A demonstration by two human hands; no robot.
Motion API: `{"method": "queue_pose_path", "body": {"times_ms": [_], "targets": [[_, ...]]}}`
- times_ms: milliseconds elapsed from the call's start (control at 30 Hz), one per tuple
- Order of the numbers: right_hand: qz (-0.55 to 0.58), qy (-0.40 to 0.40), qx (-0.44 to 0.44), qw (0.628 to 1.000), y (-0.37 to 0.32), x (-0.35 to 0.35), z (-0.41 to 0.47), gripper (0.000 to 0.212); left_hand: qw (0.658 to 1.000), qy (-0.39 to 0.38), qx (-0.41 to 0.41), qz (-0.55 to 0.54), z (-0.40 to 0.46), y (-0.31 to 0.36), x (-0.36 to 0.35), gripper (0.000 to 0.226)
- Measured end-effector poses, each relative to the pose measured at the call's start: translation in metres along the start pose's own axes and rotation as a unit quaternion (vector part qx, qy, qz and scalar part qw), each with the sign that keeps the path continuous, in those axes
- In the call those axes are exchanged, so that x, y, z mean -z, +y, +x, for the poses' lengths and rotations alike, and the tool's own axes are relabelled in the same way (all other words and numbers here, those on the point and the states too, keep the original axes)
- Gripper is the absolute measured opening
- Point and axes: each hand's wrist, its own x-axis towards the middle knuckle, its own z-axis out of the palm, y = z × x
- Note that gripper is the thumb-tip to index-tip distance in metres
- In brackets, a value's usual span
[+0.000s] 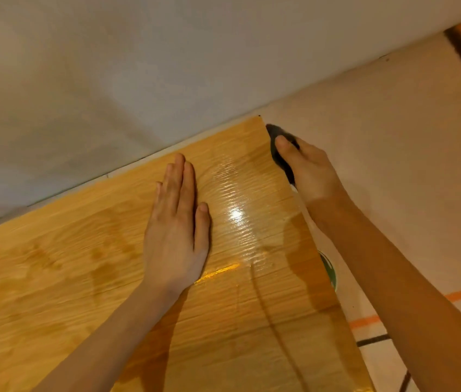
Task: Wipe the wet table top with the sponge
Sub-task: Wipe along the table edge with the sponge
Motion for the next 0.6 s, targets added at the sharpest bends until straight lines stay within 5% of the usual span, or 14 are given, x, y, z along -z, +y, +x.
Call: {"method": "queue_pose_path", "body": {"times_ms": [200, 300, 467, 600], "targets": [[-0.162, -0.007, 0.128, 0.979, -0.02, -0.012, 0.044, 0.041, 1.0, 0.004, -0.011, -0.006, -0.005, 0.002, -0.004, 0.057], [-0.342, -0.06, 0.197, 0.917, -0.033, -0.007, 0.047, 0.035, 1.0, 0.009, -0.01, -0.011, -0.005, 0.0, -0.004, 0.058], [-0.527, -0.185, 0.122, 0.82, -0.076, -0.01, 0.063, 0.022, 0.994, -0.002, -0.012, -0.108, -0.005, -0.003, 0.004, 0.057], [-0.555, -0.186, 0.086, 0.806, -0.084, -0.021, 0.069, 0.025, 0.992, -0.002, 0.015, -0.128, -0.017, -0.033, 0.025, 0.056]]}}
